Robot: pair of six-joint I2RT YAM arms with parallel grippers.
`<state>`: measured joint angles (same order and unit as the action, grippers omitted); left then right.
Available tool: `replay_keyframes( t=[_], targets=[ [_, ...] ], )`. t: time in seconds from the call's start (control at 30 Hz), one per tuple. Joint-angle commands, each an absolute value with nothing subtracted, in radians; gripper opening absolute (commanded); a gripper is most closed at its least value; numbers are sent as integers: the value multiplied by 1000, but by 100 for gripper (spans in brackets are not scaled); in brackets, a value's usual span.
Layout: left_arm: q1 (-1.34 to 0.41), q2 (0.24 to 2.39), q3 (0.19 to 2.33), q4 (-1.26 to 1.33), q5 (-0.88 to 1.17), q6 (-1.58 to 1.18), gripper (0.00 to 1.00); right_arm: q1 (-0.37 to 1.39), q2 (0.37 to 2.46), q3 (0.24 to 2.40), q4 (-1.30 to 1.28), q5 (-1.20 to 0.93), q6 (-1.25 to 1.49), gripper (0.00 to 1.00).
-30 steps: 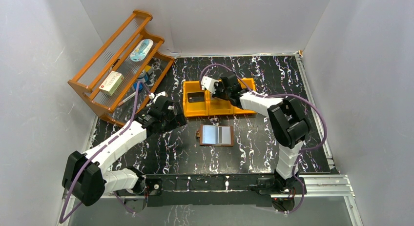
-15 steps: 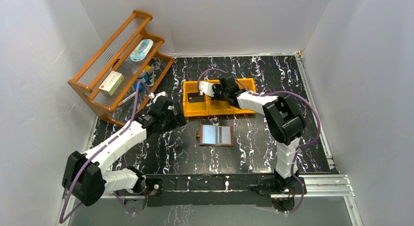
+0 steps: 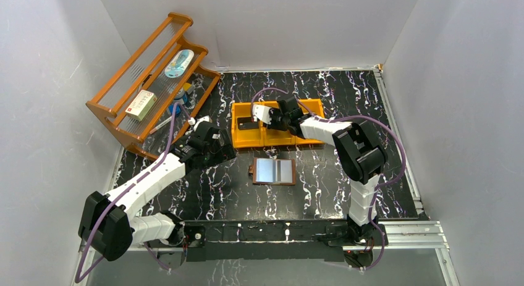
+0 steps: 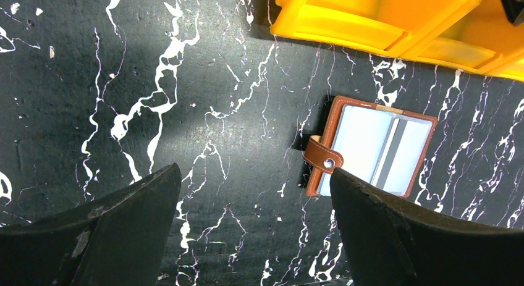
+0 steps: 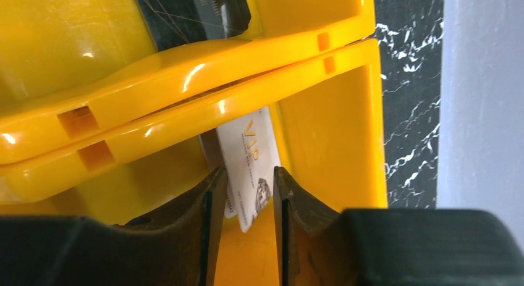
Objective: Take the credit cards out of the card holder
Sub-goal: Place the credit card in the storage box, then remove the credit card from the card holder.
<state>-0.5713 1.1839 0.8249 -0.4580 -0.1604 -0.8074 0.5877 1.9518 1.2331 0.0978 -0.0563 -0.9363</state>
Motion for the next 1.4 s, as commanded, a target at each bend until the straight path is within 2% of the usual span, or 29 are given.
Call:
replay_keyframes(
  t=[0.0,0.23,0.37,0.5,0.63,0.83,1.07,1.17,1.27,1.37],
  targets=[
    [-567,1156,829,-481,-168,-802,89,583,1891,1226,107,-65,-846,45],
    [-566,1157,832,-481,-158,-802,89,575,1858,1255,171,-32,-596,49],
    [-567,1170,839,-480,-155,-799,89,574,1811,1281,151,17,-285,41],
    [-567,1185,843,-476,-146,-797,89,572,1749,1248,73,-23,16,35],
    [-567,1191,854,-472,-136,-788,90,572,1633,1183,-6,-27,237,43],
    [-567,1182,847,-426,-90,-777,92,571,1492,1134,-211,-32,388,48],
    [-567,1265,846,-281,135,-724,93,571,1382,942,-278,-102,593,49],
    [-567,1342,875,-268,224,-695,89,573,1359,868,-243,-163,647,46],
    [-573,1395,905,-257,279,-684,81,571,1353,827,-223,-190,687,44],
    [-589,1406,936,-246,303,-670,78,572,1370,801,-206,-216,710,41]
  ],
)
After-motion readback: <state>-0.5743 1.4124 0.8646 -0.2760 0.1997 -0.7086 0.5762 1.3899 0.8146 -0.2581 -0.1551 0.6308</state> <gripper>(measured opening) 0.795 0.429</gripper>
